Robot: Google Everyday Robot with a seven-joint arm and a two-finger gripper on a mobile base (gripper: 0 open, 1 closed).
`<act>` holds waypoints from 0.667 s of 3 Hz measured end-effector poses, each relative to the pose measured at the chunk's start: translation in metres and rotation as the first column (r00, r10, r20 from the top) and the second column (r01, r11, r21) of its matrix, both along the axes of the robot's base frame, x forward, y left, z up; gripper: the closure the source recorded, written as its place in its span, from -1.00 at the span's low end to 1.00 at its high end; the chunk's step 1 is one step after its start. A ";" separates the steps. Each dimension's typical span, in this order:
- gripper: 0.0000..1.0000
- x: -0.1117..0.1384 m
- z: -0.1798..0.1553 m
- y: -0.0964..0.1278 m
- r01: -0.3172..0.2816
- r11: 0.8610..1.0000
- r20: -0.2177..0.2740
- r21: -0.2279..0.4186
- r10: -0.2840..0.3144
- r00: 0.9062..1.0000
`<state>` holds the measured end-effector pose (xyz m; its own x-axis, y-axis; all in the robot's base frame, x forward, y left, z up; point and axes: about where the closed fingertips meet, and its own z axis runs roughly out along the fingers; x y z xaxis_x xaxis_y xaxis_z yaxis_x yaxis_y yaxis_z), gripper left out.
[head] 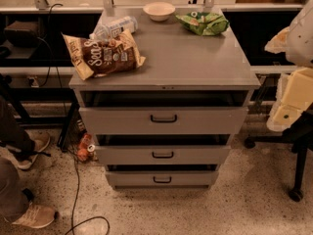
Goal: Open top drawer
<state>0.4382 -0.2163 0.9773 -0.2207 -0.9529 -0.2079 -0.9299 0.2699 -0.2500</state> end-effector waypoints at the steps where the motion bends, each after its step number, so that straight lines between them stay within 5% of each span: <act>1: -1.00 0.000 0.000 0.000 0.000 1.000 0.000 0.000 0.000 1.000; 2: -1.00 -0.003 -0.025 0.008 -0.053 0.998 -0.028 0.034 0.053 0.998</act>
Offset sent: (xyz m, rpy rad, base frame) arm -0.0097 0.0201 -0.0722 0.0901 0.0988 0.1452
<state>0.4349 -0.2081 0.9524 -0.1764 -0.9562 -0.2337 -0.9497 0.2277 -0.2150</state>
